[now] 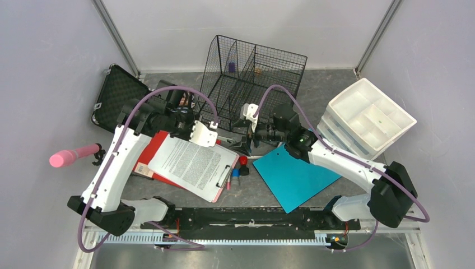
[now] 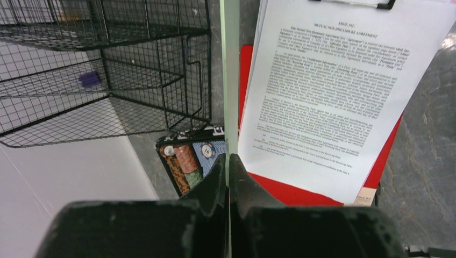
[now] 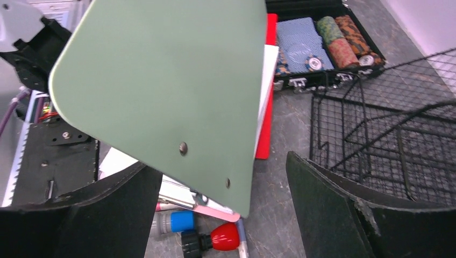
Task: Organize the desk
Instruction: Pick up the folder from the center of the board.
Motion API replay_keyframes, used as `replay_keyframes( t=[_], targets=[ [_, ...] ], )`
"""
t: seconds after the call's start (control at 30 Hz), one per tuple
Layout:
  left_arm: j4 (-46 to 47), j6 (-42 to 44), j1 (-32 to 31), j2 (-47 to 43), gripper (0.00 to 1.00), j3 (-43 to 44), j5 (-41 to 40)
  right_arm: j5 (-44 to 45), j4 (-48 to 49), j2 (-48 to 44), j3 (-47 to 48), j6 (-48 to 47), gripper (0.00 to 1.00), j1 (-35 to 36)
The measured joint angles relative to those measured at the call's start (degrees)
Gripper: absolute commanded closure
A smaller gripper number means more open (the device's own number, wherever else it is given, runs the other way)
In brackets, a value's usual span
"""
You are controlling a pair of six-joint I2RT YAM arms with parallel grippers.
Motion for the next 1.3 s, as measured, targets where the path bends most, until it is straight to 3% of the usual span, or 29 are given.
replay_keyframes(
  t=[0.1,0.17,0.23,0.33,0.4,0.47,0.53,0.57,0.6,0.7,1.07,1.3],
  targets=[
    [0.2,-1.0,0.0,-0.5,0.98,0.0,2.5,-1.5,-0.3,0.0,0.2,-0.6,0.16,1.1],
    [0.7,-2.1,0.0,-0.6,0.98,0.0,4.2,-2.2,-0.5,0.0,0.2,-0.8,0.25,1.7],
    [1.3,-3.1,0.0,-0.6,0.98,0.0,5.7,-2.8,-0.5,0.0,0.2,-1.2,0.42,2.2],
    [3.0,-4.7,0.0,-0.6,0.97,-0.1,7.8,-3.0,-0.4,0.0,0.2,-1.7,0.79,2.3],
    [4.3,-6.0,0.0,-0.6,0.91,-0.7,8.2,-2.6,-0.4,0.0,0.2,-2.8,1.00,2.3],
    [5.5,-8.3,0.0,-0.6,0.77,-1.6,8.2,-2.4,-0.8,-0.1,0.2,-4.9,1.00,2.1],
    [7.4,-10.2,0.2,-0.5,0.53,-2.7,8.0,-1.0,-1.7,-0.6,0.0,-6.0,1.00,2.1],
    [8.8,-11.1,0.1,-0.6,0.33,-3.2,7.9,-0.7,-2.1,-0.8,0.0,-6.1,1.00,2.0],
    [10.6,-12.2,-0.1,-0.5,0.22,-3.4,7.8,-0.1,-2.8,-1.1,0.0,-6.1,1.00,1.7],
    [16.3,-16.6,-0.1,0.2,0.01,-3.4,7.2,0.3,-5.1,-2.6,0.0,-6.1,1.00,0.3],
    [33.4,-39.5,0.0,3.1,0.00,-1.5,-0.1,-2.6,-14.6,-9.5,-0.2,-4.4,1.00,-12.7],
    [41.1,-57.5,1.4,1.3,0.00,0.7,-6.8,-5.4,-12.3,-10.4,1.9,8.4,1.00,-20.2]
  ],
)
